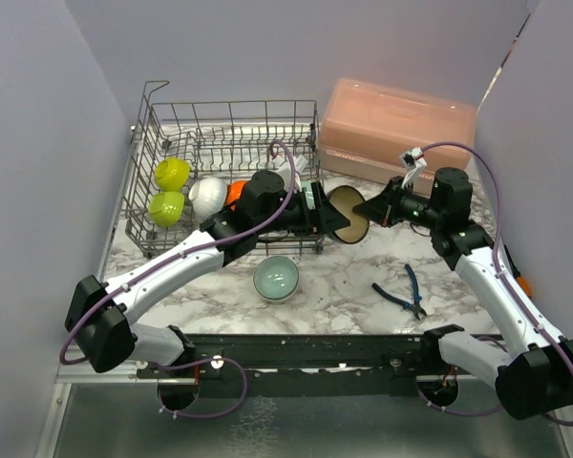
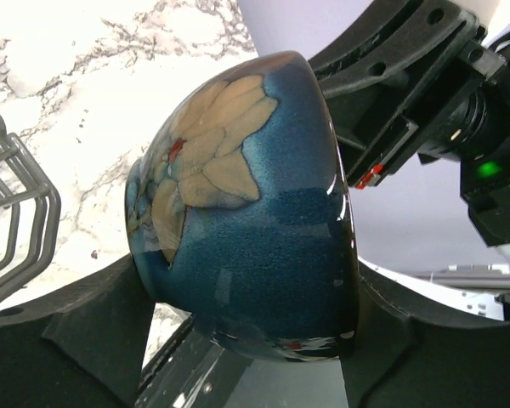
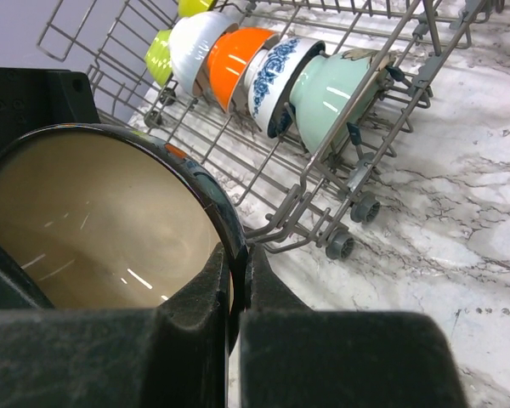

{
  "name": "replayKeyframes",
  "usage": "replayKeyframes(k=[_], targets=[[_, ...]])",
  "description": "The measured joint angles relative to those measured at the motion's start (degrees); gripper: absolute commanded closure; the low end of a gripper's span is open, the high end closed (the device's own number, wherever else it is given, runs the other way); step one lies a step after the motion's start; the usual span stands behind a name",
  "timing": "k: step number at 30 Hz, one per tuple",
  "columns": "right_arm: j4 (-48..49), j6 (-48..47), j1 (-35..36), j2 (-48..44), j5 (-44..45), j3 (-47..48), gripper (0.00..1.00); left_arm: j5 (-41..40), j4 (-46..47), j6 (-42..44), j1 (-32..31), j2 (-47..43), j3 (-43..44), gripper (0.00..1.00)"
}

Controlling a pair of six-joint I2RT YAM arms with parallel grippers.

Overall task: Load the bowls into the dish rack
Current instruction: Pick up the bowl from the center of the board, then move the dish rack to the center of the board.

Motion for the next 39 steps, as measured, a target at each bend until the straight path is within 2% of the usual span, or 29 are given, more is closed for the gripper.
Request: replayKeyframes(k=[7,11,19,28,34,39], targets=[[-0.04,0.09,0.0,-0.24,0.11,0.02,0.75,0.07,-0.22,0.2,0.2,0.02,0.0,0.68],[-0.04,0.39,0.0,-0.59,0.09,0.04,0.57,0.55,-0.02,0.22,0.94,0.44,-0.02,0.71],[0.13,0.39,0.0,-0.96,-0.02,0.46,0.32,2.01,1.62,-0.55,6.29,0.74,-3.5,0.76],[0.63,0.37,0.0,-0.24,-0.76,0.48,0.29,6.12,5.57,-2.05,14.82,1.31,-4.79,0.84],[1.25,0.37,0.0,3.06,-2.29,0.48,0.16,8.63,6.32,-1.55,17.84,1.55,-4.66,0.93],[0.79,0.02,0.02,7.67,-2.71,1.01,0.14,9.05,3.17,2.01,20.5,3.04,-0.76,1.0]])
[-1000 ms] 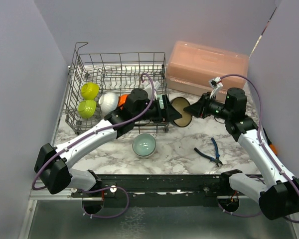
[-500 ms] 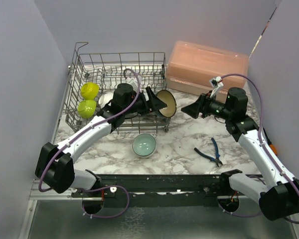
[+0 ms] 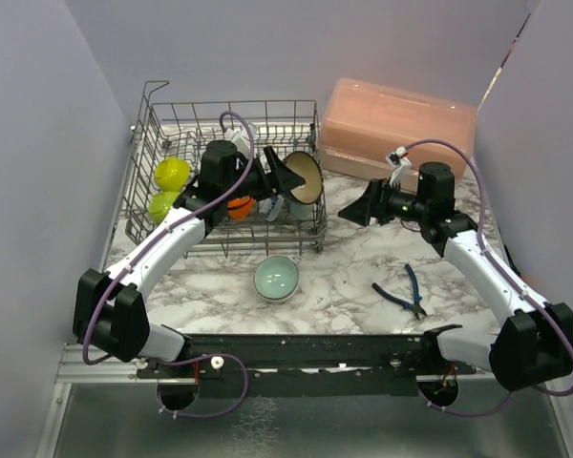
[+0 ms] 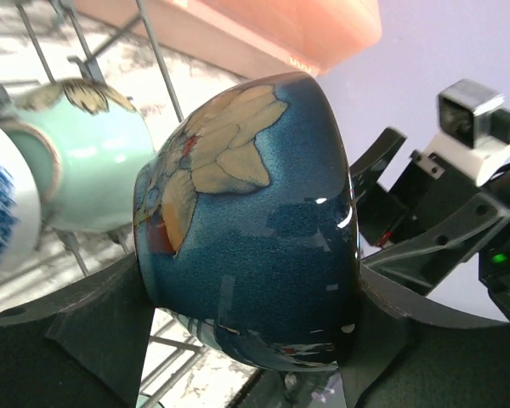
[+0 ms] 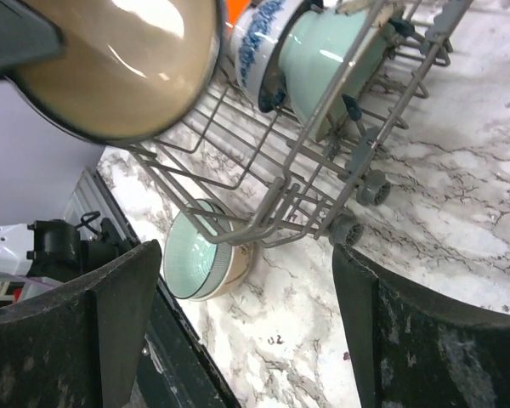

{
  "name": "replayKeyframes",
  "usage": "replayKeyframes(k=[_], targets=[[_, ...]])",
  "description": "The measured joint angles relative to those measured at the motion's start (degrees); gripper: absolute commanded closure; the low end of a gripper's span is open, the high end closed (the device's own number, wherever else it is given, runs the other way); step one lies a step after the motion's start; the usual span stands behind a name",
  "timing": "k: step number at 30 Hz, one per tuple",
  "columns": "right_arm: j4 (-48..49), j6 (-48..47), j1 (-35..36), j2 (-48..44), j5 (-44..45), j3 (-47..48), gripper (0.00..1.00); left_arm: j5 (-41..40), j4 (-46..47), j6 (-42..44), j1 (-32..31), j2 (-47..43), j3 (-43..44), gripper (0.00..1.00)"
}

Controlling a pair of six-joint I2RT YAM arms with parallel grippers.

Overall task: Load the bowls into the dish rack
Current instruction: Move the dish rack to the center of the board.

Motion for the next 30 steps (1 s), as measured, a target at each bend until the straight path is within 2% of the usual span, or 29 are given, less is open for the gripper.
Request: replayKeyframes(k=[7,16,23,27,30], targets=[[-0.04,-0.07,1.11,7.02,-0.17,0.46,0.18,-1.97,-6.03,8.44,2.03,2.56,9.33,1.0],[-0.02,0.28,7.48,13.22,0.35,3.93,0.46,-8.52,-10.95,18.8,2.12,6.64,17.42,1.0],[-0.31,1.27,9.6,15.5,2.62,4.09,0.7,-12.57,-13.4,22.67,2.38,9.22,18.64,1.0],[-2.64,1.97,10.43,15.96,3.96,5.29,0.76,-13.53,-14.93,23.04,3.52,10.82,18.88,1.0],[-3.65,2.16,11.5,15.93,4.15,6.05,0.76,-13.57,-15.89,22.82,5.55,12.04,19.06,1.0]])
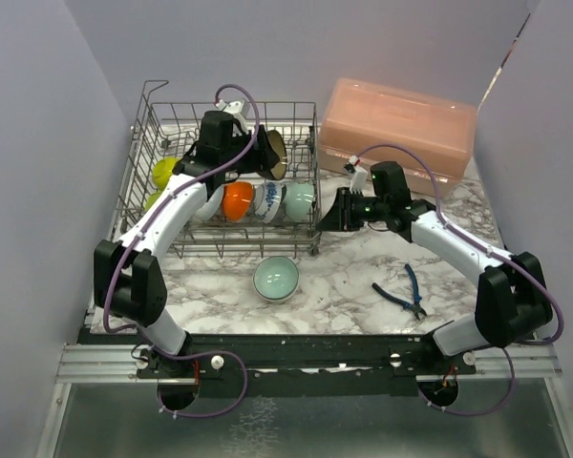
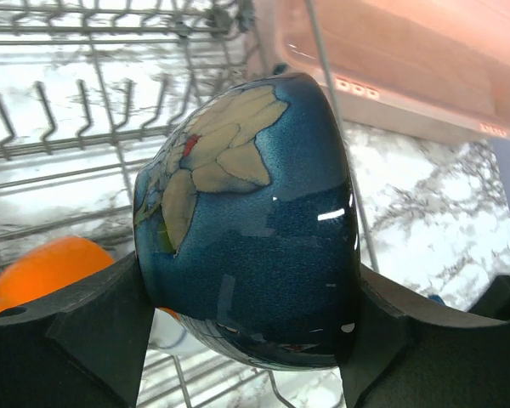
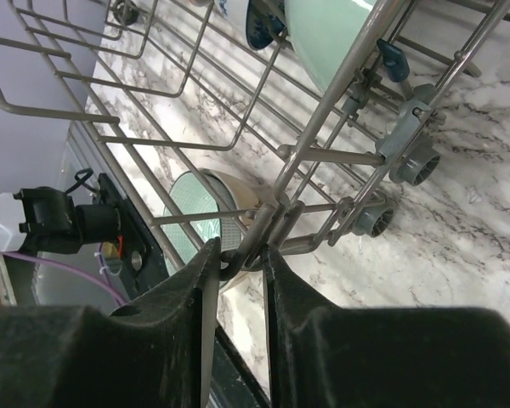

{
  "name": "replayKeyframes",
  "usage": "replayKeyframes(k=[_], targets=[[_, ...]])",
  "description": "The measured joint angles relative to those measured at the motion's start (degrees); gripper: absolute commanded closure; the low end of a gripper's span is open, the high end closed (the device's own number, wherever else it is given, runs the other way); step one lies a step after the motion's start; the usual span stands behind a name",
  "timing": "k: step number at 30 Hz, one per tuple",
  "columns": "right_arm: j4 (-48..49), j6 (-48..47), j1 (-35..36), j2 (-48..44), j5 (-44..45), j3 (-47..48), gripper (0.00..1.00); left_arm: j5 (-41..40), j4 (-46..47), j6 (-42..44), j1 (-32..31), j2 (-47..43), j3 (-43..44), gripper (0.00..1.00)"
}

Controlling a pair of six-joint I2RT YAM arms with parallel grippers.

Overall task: Load the bowls into the dish rack
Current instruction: Move the dish rack to the center of the board.

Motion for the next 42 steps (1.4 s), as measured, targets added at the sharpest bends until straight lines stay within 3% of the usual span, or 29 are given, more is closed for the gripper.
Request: replayKeyframes(k=[4,8,12,18,25,32,42], targets=[[-0.81,-0.04,0.63,0.0,0.0,0.17,0.7,0.09,-0.24,-0.66,4.02,2.14,1.05,1.0],[-1.62,-0.04,0.94,-0.48,0.15,0.09,0.52,0.09,-0.33,-1.29,8.33,4.42,2.6,1.0],[-3.32,-0.33,1.49,-1.73,1.27,-0.44,0.45,0.09,-0.28,-1.51,12.15,7.54,5.51,1.0],[-5.4,-1.01,1.62,-2.56,3.93,-0.5,0.5,0.02,-0.24,-0.33,16.57,12.26,10.32,1.0],[-7.69,-2.78,2.05,-1.57,4.98,1.77,0.65,-1.84,-0.5,4.28,19.04,15.08,13.53,1.0],[-10.49,-4.37,2.4,-0.74,6.16,4.5,0.98,-7.54,-1.4,10.8,19.1,15.1,13.75,1.0],[-16.17,-8.81,1.81,-1.07,16.68,4.17,1.0,-14.32,-3.37,15.17,19.08,15.1,13.88,1.0]])
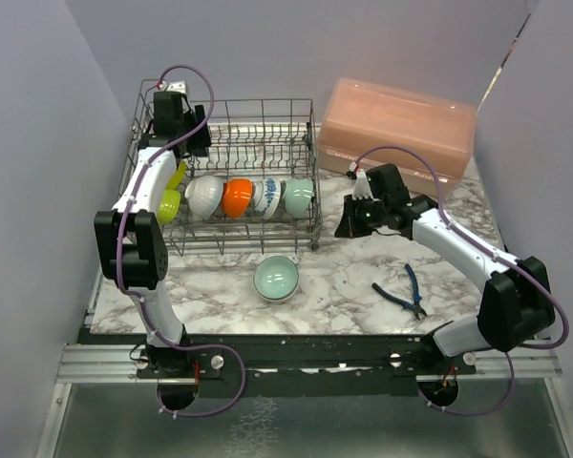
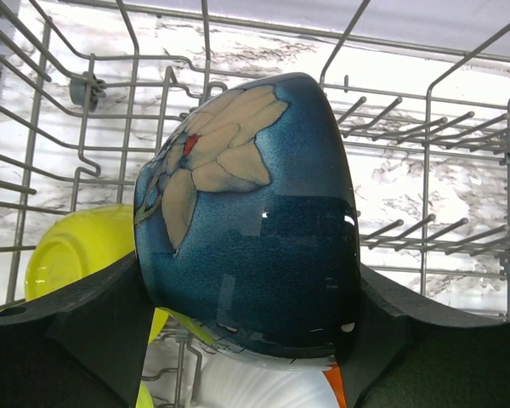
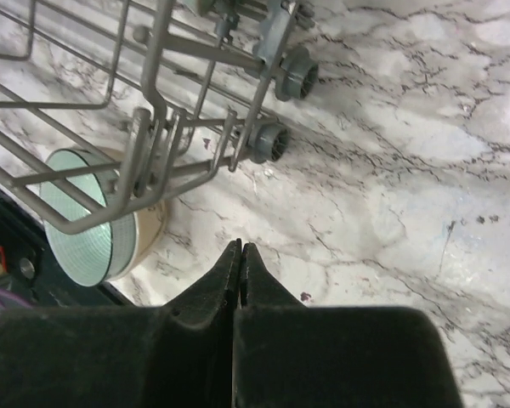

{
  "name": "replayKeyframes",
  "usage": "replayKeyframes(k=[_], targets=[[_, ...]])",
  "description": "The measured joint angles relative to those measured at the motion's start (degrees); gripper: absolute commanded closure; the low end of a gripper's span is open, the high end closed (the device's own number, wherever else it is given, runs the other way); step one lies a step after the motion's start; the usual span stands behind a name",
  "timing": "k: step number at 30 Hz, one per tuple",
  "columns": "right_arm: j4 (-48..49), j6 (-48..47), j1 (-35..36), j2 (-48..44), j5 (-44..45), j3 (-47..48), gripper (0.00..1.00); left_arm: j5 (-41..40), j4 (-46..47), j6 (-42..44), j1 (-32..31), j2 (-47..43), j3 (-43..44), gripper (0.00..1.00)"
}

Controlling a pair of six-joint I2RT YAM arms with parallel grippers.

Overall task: Load the bowls into the dish rack
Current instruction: Move the dish rack to the center of the board.

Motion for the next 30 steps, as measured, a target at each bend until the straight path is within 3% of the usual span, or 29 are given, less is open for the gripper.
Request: replayKeyframes(k=[6,12,14,16,23,30], targets=[[-2.47,-0.96,0.04,-2.58,2.32,-1.81,0.97,-0.92,-0.24,0.98,0.0,0.0,2.29,1.0],[-2.62,-1.29,0.04,-5.03,1.95,-1.73,0.43,-1.31,-0.17,1.6,-0.02,0.0,3.17,1.0],[-2.19,-1.25,0.02,-5.01,1.11,-0.76,0.33,-1.36,-0.2,1.84,-0.02,0.0,3.15,1.0],[-1.57,-1.01,0.02,-4.85,0.02,0.63,0.28,-1.51,-0.22,2.12,-0.02,0.0,3.15,1.0],[1.42,0.48,0.17,1.81,-3.48,10.45,0.29,-2.32,-0.22,2.89,-0.02,-0.24,2.93,1.0],[-0.17,0.98,2.71,10.43,-0.79,15.37,0.48,-3.15,-0.28,3.48,-0.02,-1.09,2.14,1.0]])
